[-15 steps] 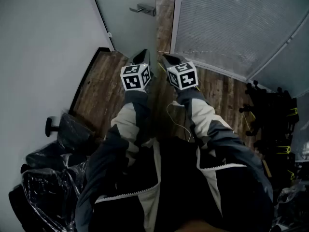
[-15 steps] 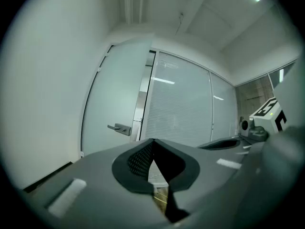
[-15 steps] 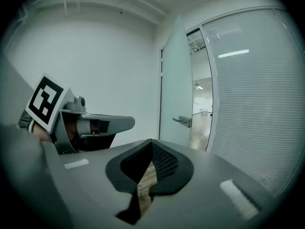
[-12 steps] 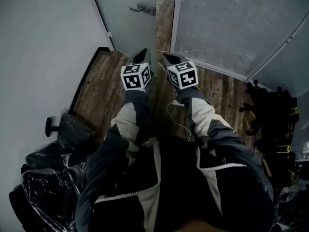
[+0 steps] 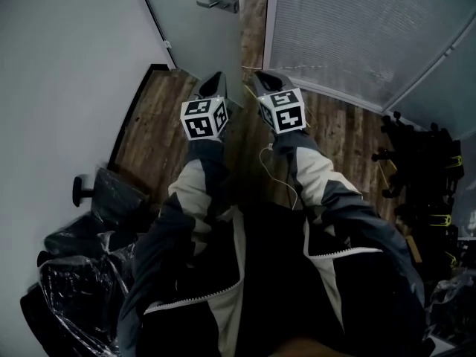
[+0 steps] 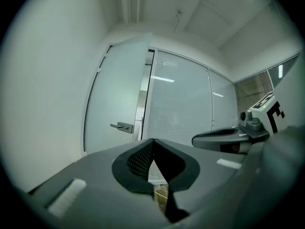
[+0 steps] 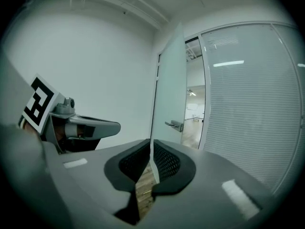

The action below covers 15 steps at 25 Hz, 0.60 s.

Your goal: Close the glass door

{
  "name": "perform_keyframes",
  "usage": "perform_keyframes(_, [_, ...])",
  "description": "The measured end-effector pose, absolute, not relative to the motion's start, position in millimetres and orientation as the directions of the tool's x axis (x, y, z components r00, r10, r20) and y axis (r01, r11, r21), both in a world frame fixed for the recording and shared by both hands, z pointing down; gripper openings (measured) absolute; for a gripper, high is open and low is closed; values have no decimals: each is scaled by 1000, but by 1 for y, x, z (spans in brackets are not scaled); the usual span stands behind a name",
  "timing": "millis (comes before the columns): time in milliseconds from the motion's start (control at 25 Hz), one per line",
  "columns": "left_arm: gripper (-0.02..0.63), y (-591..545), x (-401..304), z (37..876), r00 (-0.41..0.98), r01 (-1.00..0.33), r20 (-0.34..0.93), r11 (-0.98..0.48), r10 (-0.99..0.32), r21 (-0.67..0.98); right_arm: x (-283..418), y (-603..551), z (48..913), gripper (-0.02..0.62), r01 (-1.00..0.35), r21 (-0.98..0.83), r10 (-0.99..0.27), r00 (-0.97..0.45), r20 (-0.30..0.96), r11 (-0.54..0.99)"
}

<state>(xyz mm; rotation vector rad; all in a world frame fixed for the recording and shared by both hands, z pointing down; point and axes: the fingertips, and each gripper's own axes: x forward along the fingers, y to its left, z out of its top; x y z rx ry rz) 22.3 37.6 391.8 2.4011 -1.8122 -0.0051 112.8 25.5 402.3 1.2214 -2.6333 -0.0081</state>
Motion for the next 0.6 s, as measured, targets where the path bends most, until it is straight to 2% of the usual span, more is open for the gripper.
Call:
perform_keyframes(120, [3,50,16,398,279,-958,78,-272,-957,92,107,31,403,37,-750,118,-756,-624,199,651])
perform_keyframes(600, [5,71,-74,424,266,-960,92,-255,-959,119,41,31,428,32,-764,118,-765,-598,239,634])
